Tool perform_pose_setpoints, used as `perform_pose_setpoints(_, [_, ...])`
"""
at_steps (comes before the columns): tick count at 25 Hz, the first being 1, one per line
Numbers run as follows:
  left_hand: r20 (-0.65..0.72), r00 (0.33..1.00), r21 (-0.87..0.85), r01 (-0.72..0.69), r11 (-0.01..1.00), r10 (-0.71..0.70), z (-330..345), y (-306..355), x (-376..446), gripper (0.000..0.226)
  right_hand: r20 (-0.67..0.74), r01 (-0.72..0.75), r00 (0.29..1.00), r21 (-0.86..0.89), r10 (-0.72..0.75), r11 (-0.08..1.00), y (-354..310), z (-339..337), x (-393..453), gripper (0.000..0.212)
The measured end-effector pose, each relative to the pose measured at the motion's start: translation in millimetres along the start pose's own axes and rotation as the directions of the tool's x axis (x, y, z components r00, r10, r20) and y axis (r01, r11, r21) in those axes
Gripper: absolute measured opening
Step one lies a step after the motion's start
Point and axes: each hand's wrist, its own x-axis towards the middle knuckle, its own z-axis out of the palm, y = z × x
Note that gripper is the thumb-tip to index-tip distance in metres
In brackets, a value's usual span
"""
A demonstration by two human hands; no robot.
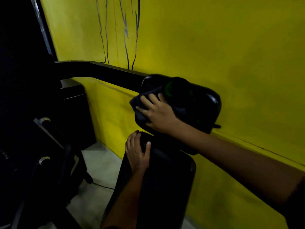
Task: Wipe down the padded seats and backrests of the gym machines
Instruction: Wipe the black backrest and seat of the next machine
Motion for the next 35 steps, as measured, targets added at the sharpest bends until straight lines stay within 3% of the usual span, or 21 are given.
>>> perform_pose_setpoints(3, [-0.008, 1.000, -0.013, -0.014, 1.000, 0.014, -1.3, -0.8, 0.5, 0.065, -0.083, -0.011, 0.997, 0.011, 0.012, 1.000, -10.8, 3.3, -58.2, 0.067])
perform_pose_setpoints(8, [-0.031, 0.998, -0.037, -0.053, 0.998, 0.052, -0.9, -5.1, 1.2, 0.064, -0.061, 0.063, 0.996, 0.061, -0.059, 0.996, 14.3, -22.8, -141.9, 0.072])
perform_pose_setpoints(11, [-0.037, 0.998, -0.042, -0.051, 0.998, 0.050, 0.5, -4.2, 1.6, 0.066, -0.165, -0.158, 0.973, 0.027, 0.160, 0.987, 54.8, -30.9, -136.5, 0.063])
perform_pose_setpoints(14, [-0.031, 0.998, -0.046, -0.052, 0.998, 0.051, 1.3, -6.2, 1.7, 0.065, -0.167, -0.443, 0.880, 0.045, 0.444, 0.895, 65.1, -30.6, -108.6, 0.058])
perform_pose_setpoints(16, [-0.023, 0.998, -0.043, -0.060, 0.997, 0.059, 1.9, -7.0, 0.7, 0.065, -0.175, -0.489, 0.860, -0.013, 0.480, 0.872, 56.9, -26.3, -99.5, 0.057])
perform_pose_setpoints(22, [0.022, 0.999, 0.002, -0.044, 0.999, 0.044, 0.0, -5.8, 6.0, 0.062, -0.215, -0.288, 0.942, -0.122, 0.258, 0.950, 50.7, -20.6, -89.0, 0.054])
perform_pose_setpoints(25, [0.113, 0.990, 0.005, -0.086, 0.996, 0.085, -6.5, -3.8, 9.2, 0.059, -0.218, -0.197, 0.962, -0.123, 0.167, 0.973, 36.3, -12.2, -86.4, 0.054])
perform_pose_setpoints(30, [0.357, 0.933, -0.024, -0.045, 0.999, 0.051, -34.2, -9.7, 15.5, 0.056, -0.184, 0.003, 0.983, -0.062, -0.014, 0.998, 7.4, -1.4, -80.7, 0.061])
perform_pose_setpoints(33, [0.413, 0.910, -0.033, 0.050, 0.998, -0.032, -42.0, -0.3, 18.7, 0.050, -0.143, 0.124, 0.982, -0.003, -0.123, 0.992, -9.7, -4.6, -112.4, 0.055])
perform_pose_setpoints(35, [0.429, 0.899, -0.020, 0.105, 0.994, -0.086, -43.8, 6.8, 20.0, 0.050, -0.125, 0.134, 0.985, 0.136, -0.118, 0.982, -14.4, -15.7, -141.4, 0.050])
